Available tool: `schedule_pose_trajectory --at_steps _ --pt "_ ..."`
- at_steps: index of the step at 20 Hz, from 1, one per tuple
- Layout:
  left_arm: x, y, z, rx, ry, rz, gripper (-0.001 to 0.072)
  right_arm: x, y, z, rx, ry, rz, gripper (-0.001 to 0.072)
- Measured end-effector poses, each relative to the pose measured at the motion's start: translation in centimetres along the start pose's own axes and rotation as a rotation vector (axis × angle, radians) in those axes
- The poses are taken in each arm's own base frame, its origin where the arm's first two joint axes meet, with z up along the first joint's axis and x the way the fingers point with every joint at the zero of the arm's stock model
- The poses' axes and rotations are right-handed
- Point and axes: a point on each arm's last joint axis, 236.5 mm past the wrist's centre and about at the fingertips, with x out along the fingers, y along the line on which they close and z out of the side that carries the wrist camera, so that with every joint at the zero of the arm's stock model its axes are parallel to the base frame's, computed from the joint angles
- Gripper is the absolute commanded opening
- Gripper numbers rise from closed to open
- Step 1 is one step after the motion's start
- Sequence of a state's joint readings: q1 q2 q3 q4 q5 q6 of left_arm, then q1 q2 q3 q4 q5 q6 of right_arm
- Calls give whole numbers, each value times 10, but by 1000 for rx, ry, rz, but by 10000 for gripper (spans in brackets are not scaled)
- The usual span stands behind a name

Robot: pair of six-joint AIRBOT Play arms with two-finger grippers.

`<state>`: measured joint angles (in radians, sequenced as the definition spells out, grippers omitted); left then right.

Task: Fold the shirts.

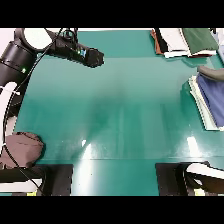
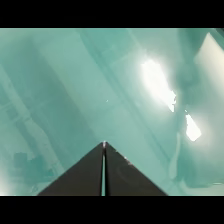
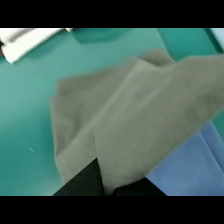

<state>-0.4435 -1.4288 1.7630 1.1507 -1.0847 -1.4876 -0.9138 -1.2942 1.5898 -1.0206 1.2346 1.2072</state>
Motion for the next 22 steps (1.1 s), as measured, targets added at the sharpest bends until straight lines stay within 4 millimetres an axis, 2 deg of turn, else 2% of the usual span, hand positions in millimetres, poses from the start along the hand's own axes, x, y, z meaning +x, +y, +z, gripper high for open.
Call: schedule_pose_trajectory --at_steps 1,2,4,5,8,10,12,14,16,17,19,22 --pt "0 0 0 1 0 0 26 -3 -11 -13 9 23 -30 22" --pt "0 0 0 1 0 0 26 -5 -21 -27 24 47 -57 58" --pt "0 0 0 3 1 0 26 -9 -38 -52 57 88 -98 397" --pt "0 0 0 3 1 0 26 -10 -45 -63 72 107 -111 471" --pt "0 0 0 4 1 0 26 -17 -59 -83 118 126 -140 513" --pt "0 0 -1 4 2 0 26 -24 -57 -79 130 99 -133 513" --pt "0 0 -1 4 5 0 26 -30 -42 -65 124 53 -97 513" --pt "0 0 -2 4 7 -1 27 -31 -6 -46 102 2 -4 513" --pt "0 0 -2 3 9 -1 26 -29 46 -35 59 -19 120 512" --pt "0 0 -3 3 11 -1 26 -28 79 -34 24 -17 194 511" --pt "0 0 -2 2 9 -1 26 -28 145 -43 -65 13 328 511" --pt "0 0 1 0 -4 -1 26 -35 243 -75 -215 87 523 501"
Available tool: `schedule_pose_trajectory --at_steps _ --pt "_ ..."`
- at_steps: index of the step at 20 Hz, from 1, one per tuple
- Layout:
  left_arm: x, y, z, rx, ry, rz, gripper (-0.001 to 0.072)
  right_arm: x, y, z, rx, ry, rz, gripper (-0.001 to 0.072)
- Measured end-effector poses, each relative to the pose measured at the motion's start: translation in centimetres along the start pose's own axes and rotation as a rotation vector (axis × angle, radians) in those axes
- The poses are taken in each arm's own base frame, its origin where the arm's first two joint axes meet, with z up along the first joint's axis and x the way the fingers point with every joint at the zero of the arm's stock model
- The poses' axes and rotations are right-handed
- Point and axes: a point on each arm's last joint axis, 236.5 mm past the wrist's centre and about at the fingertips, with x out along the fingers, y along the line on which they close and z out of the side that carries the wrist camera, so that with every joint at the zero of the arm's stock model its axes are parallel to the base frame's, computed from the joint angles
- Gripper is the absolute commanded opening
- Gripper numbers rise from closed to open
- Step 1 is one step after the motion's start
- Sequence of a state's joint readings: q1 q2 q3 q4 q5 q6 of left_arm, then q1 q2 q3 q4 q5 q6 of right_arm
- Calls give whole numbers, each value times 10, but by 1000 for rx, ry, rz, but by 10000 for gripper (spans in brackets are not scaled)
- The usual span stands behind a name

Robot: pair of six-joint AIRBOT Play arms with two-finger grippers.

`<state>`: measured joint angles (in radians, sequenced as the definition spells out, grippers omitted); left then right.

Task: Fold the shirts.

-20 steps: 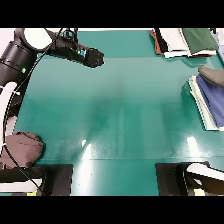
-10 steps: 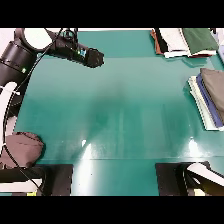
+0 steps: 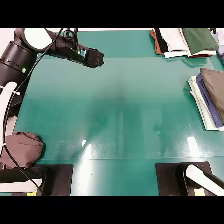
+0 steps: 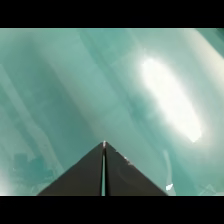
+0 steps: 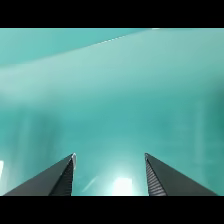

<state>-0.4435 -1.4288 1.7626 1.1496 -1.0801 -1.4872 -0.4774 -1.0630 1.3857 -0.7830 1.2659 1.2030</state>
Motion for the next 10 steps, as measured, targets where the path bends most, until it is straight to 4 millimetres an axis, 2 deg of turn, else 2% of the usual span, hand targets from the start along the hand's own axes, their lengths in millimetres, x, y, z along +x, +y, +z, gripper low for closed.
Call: schedule_pose_trajectory --at_steps 1,3,4,7,10 --pt "0 0 2 0 -8 1 26 12 31 -6 -45 25 62 459" --pt "0 0 7 0 -28 2 26 29 85 -18 -124 60 169 97" --pt "0 1 9 0 -39 3 27 35 108 -25 -156 74 211 17" --pt "-1 1 18 0 -76 6 26 44 165 -45 -234 105 324 18" --pt "-1 2 25 -1 -107 9 27 46 196 -58 -275 120 384 18"
